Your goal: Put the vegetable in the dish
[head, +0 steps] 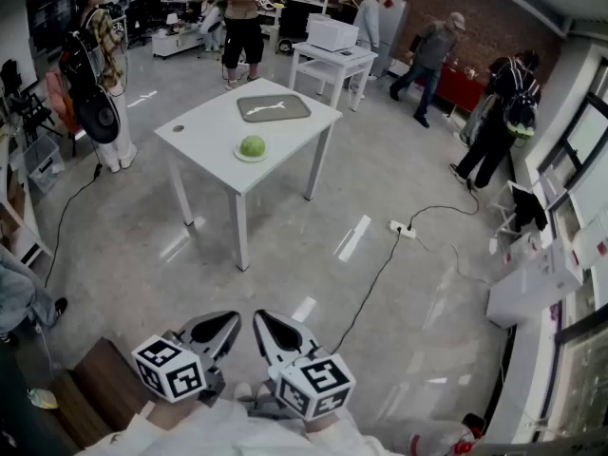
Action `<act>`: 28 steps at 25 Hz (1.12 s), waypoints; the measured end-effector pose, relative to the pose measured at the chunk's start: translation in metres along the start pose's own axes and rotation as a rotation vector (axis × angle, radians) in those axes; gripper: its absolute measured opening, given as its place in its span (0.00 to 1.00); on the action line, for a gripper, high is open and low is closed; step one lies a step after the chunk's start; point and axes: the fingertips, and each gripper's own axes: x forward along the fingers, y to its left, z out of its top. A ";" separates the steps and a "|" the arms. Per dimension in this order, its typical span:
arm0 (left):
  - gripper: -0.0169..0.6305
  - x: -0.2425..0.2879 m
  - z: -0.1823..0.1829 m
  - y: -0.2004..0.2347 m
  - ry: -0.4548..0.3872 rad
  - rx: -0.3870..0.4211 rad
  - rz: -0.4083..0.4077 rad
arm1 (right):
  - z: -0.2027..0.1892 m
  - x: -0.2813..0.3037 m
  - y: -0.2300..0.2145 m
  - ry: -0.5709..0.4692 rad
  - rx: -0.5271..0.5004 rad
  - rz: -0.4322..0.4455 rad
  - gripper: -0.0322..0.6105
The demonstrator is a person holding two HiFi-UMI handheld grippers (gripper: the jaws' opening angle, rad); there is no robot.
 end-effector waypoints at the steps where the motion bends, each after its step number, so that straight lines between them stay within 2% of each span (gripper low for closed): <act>1: 0.04 0.002 0.000 0.000 0.000 0.001 0.000 | 0.000 0.001 -0.002 -0.001 -0.002 0.001 0.07; 10: 0.04 0.004 0.008 0.009 0.009 0.005 0.013 | 0.006 0.010 -0.002 -0.001 -0.002 0.011 0.07; 14: 0.04 0.006 0.008 0.008 0.005 0.010 0.003 | 0.007 0.009 -0.008 -0.048 0.072 0.034 0.07; 17: 0.04 0.007 0.013 0.008 -0.011 0.014 -0.020 | 0.009 0.008 -0.016 -0.057 0.083 0.018 0.07; 21: 0.04 0.010 0.017 0.011 -0.011 0.058 0.026 | 0.011 -0.001 -0.024 -0.049 0.085 0.004 0.07; 28: 0.04 0.022 0.010 -0.001 -0.056 0.000 0.004 | 0.006 -0.013 -0.042 -0.038 0.092 0.002 0.07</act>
